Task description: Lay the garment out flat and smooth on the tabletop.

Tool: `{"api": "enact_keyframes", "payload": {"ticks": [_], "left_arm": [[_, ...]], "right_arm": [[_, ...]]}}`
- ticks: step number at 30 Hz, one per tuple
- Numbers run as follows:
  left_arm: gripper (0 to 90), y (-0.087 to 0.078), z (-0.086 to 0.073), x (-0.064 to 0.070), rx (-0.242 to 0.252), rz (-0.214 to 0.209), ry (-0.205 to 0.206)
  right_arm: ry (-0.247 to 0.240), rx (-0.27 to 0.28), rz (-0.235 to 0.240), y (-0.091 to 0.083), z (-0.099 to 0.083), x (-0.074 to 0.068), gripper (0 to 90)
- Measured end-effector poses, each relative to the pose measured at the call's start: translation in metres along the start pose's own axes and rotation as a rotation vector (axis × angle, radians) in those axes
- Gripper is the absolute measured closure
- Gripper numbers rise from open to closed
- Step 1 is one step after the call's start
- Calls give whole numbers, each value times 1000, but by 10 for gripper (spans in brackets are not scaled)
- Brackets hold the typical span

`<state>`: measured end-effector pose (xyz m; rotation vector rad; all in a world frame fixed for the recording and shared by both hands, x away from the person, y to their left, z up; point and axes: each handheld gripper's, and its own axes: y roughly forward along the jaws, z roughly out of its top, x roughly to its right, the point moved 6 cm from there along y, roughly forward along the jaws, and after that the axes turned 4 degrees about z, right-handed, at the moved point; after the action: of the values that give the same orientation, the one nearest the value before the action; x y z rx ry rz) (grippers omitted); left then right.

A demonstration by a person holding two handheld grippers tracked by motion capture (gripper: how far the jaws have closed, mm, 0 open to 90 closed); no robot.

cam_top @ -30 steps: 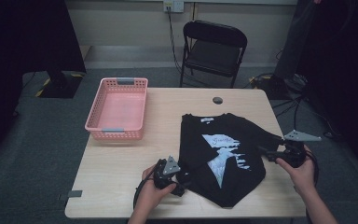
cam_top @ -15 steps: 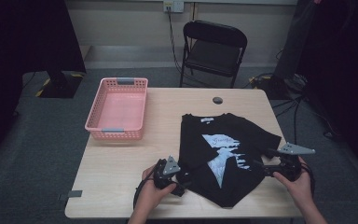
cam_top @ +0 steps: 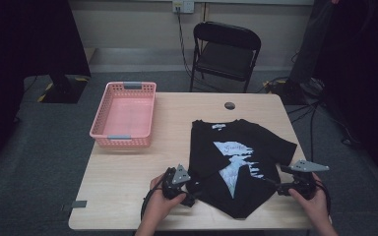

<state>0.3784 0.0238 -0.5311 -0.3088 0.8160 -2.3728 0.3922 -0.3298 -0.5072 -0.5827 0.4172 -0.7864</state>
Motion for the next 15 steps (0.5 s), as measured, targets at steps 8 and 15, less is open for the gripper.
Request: {"api": "enact_keyframes", "payload": {"ticks": [8,15], "left_arm": [[55,0,0,0,0,0,0],[55,0,0,0,0,0,0]], "right_arm": [[-21,-46,-11,5,-10,-5,121],[-41,-70,-23,8,-13,-6,121]]}}
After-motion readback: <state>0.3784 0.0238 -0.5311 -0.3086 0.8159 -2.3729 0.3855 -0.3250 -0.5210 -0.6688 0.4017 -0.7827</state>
